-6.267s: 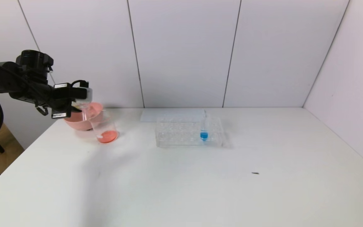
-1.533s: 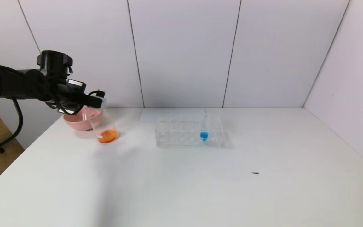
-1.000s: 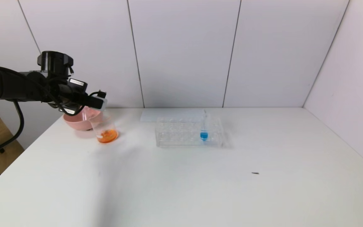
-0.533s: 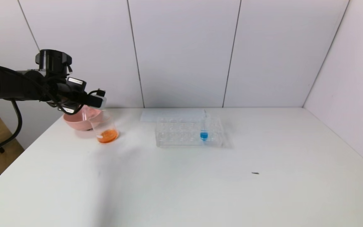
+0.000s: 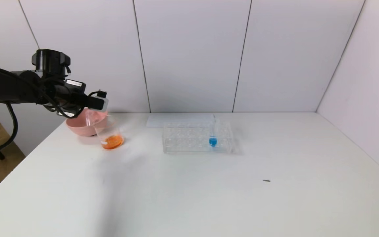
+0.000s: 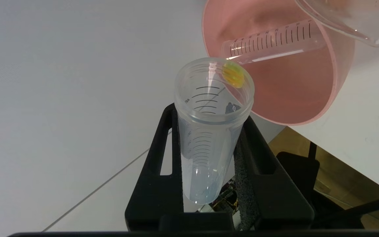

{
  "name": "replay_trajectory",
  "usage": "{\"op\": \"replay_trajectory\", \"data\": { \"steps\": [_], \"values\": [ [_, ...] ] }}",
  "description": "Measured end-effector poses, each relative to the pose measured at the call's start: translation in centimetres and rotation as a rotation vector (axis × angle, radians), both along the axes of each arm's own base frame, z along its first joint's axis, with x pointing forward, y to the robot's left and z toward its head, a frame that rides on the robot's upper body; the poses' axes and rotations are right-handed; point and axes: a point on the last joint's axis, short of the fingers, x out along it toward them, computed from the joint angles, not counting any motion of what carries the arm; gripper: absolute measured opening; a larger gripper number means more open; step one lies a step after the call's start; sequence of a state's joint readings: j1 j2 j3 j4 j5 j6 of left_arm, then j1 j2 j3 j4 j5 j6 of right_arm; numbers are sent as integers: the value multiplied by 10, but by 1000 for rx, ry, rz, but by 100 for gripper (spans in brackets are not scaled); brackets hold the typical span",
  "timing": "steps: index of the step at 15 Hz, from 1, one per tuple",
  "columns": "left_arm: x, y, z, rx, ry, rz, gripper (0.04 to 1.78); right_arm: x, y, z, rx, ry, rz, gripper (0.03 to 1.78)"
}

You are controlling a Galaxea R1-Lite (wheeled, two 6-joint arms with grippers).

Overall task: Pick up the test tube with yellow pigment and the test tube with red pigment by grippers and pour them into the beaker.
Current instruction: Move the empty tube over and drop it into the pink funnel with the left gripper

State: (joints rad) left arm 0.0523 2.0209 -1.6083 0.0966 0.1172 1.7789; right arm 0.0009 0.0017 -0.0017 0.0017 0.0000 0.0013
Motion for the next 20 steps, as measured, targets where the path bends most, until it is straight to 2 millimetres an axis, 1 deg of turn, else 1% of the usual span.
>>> {"op": "replay_trajectory", "data": {
  "steps": [7,13,16,18,20],
  "values": [
    [-7,3,3,-99,19,65,46,0,0,0,0,0,1,170],
    [-12,4,7,-232,5,145,46,0,0,0,0,0,0,170],
    [-16,9,10,-299,-14,190,46,0,0,0,0,0,0,170],
    [-20,13,13,-359,-28,216,46,0,0,0,0,0,0,170],
    [-25,18,17,-466,-41,221,46,0,0,0,0,0,0,170]
  ]
}}
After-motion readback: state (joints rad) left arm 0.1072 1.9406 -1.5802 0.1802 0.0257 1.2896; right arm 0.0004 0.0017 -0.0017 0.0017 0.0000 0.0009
